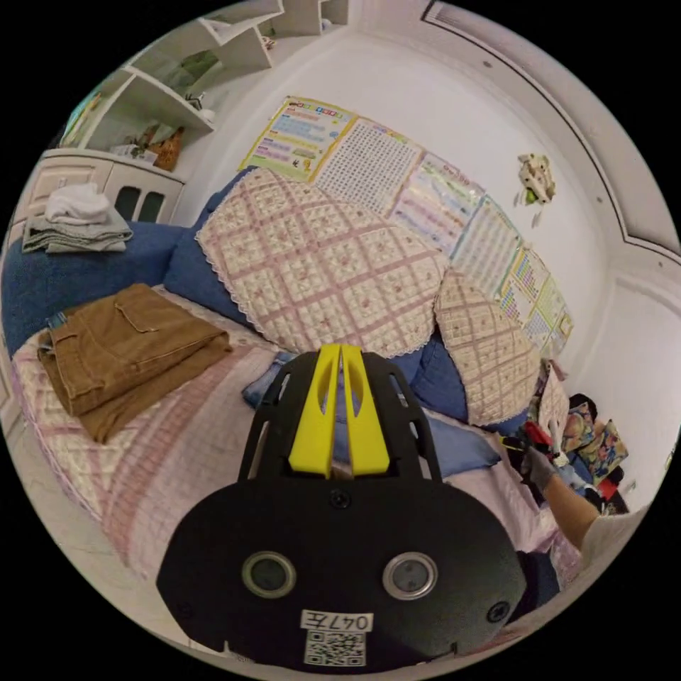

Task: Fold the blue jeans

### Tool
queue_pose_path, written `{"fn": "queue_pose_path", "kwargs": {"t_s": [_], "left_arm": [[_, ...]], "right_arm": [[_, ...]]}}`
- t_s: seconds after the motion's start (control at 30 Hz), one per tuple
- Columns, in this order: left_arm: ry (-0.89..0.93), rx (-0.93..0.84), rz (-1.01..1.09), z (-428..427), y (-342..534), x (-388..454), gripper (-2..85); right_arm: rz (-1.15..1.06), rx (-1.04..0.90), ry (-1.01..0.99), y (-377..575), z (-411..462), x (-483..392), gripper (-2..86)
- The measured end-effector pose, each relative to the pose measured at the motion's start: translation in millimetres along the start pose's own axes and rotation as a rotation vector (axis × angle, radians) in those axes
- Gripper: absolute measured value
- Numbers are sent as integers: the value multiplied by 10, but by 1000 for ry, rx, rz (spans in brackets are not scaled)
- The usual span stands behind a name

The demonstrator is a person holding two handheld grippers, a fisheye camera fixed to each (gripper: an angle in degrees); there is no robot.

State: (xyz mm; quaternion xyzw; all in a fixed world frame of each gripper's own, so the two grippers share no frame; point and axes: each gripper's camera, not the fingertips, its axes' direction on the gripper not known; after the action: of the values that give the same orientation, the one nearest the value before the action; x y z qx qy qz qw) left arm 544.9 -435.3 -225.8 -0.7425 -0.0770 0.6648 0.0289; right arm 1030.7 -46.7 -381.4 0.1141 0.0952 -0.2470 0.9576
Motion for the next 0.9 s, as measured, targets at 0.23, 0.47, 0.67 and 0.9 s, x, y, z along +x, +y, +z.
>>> {"fn": "queue_pose_path", "kwargs": {"t_s": [0.23,0.47,0.67,0.9], "left_arm": [[37,-69,120,364,869,494,-10],[124,-169,108,652,1127,656,-10],[131,-244,41,805,1357,617,-9],[215,-286,-98,994,1509,266,36]], "right_arm": [[125,-89,62,-400,729,241,111],[84,-192,-22,-324,1079,181,12],[-240,200,-204,549,83,-450,-8],[-609,214,-374,2196,-498,-881,-9]]}}
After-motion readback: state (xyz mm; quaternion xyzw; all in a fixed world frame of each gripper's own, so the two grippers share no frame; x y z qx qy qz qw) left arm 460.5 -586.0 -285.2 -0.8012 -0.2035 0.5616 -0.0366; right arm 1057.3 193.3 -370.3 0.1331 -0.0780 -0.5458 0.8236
